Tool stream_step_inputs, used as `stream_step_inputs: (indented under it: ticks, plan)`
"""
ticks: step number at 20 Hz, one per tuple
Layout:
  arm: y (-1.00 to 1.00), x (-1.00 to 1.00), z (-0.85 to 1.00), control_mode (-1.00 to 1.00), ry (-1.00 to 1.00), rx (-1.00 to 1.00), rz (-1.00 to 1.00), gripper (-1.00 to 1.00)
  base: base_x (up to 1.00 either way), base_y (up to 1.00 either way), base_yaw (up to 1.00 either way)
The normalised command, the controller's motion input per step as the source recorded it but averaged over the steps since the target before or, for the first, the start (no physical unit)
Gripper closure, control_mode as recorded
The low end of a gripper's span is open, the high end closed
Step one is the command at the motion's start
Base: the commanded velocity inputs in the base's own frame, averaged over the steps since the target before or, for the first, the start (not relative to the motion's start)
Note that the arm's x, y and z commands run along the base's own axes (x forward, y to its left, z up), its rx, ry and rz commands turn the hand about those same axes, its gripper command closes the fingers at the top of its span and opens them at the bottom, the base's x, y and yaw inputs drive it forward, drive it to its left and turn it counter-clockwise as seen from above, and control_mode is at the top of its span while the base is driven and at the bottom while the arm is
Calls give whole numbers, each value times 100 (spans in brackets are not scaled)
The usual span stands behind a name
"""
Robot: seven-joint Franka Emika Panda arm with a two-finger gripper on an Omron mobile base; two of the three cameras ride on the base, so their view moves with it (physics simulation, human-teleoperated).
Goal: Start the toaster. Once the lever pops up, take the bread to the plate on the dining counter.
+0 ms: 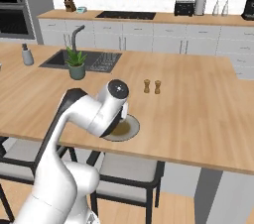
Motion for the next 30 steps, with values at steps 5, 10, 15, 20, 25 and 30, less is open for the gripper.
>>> stream_step_inputs:
  ticks: [5,10,15,20,25,30]
  plan:
    - [-3,74,-34,-100,14,0,0,100,0,0,0]
    - [-16,62,-44,-100,7,0,0,100,0,0,0]
    - [-2,48,-39,-100,9,2,0,100,0,0,0]
    - [8,43,-25,-100,13,1,0,100,0,0,0]
    - [14,17,-7,-100,14,0,0,100,0,0,0]
    - [9,25,-8,-100,16,0,0,100,0,0,0]
